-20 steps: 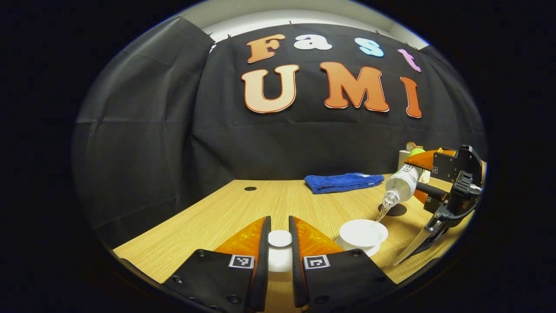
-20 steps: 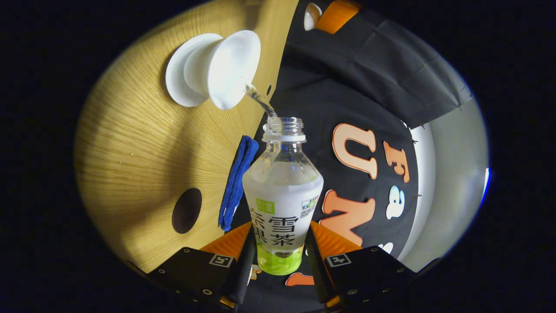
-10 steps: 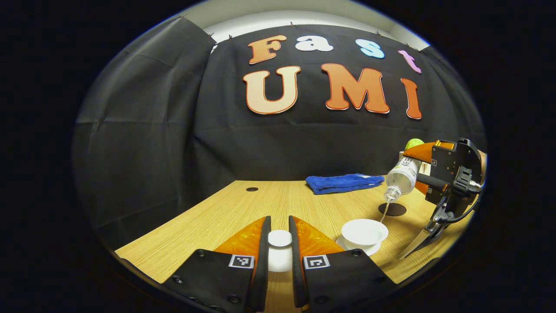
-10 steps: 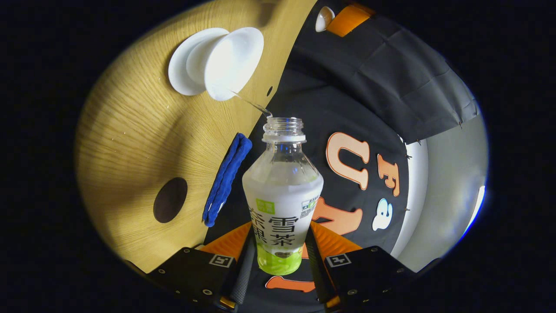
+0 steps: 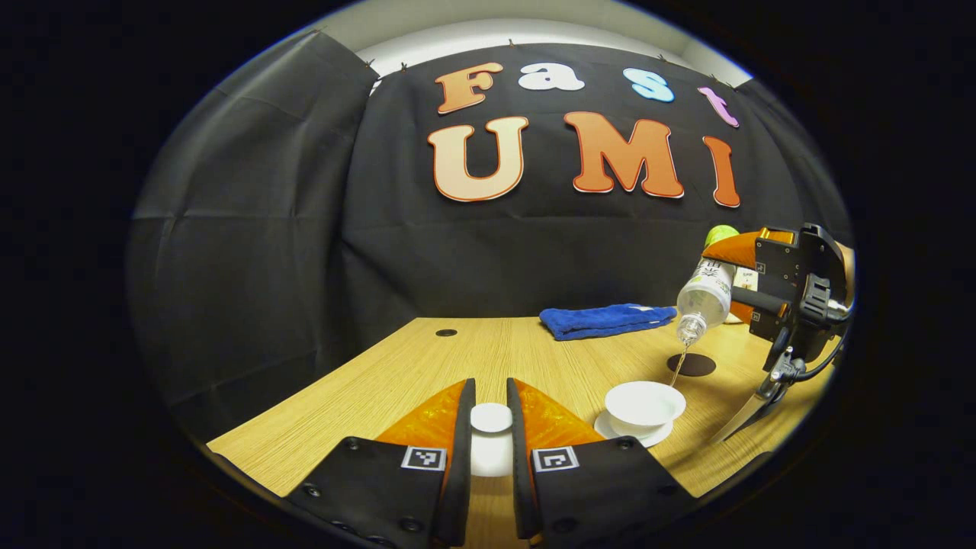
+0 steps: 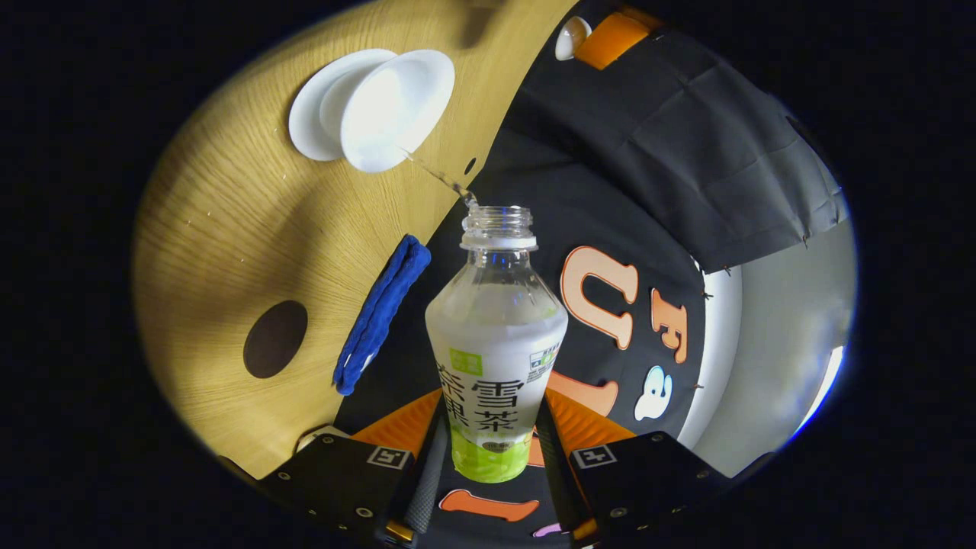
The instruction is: Open the teacup lid with one hand, grasp the water bottle and pour water into the teacup with the other hand; after pouring, place the water bottle on the coaster and then close the teacup lid.
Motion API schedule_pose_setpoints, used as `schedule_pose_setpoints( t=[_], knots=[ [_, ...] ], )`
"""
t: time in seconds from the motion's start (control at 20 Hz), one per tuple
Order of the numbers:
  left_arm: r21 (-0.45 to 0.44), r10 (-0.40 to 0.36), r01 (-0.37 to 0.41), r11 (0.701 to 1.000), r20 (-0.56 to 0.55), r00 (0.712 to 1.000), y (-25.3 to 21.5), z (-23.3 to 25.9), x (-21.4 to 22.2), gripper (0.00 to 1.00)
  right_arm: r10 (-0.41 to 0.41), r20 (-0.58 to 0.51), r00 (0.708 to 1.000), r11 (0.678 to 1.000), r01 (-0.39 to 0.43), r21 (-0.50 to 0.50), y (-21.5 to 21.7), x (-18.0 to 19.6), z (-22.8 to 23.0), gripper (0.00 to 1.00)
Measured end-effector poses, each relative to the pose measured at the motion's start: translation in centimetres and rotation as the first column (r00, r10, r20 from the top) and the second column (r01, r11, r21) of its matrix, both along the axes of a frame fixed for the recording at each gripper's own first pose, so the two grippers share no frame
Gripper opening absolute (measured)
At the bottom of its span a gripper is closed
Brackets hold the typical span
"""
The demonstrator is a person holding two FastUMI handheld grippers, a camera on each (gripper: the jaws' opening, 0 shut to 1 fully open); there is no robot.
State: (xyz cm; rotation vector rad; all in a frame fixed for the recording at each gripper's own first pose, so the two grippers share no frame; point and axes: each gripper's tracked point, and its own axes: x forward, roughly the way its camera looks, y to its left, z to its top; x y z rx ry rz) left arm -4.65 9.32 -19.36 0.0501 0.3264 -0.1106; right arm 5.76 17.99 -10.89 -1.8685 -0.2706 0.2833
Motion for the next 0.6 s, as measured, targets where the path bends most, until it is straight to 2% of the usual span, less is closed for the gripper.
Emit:
schedule_pose_setpoints(
  t=[0.6],
  knots=[
    [0.002, -0.006, 0.006, 1.0, -0.004, 1.0, 0.2, 0.1, 0.3, 0.26, 0.051, 0.099, 0.994, 0.997, -0.044, -0.071, 0.5, 0.8, 3.8, 0.62]
  ],
)
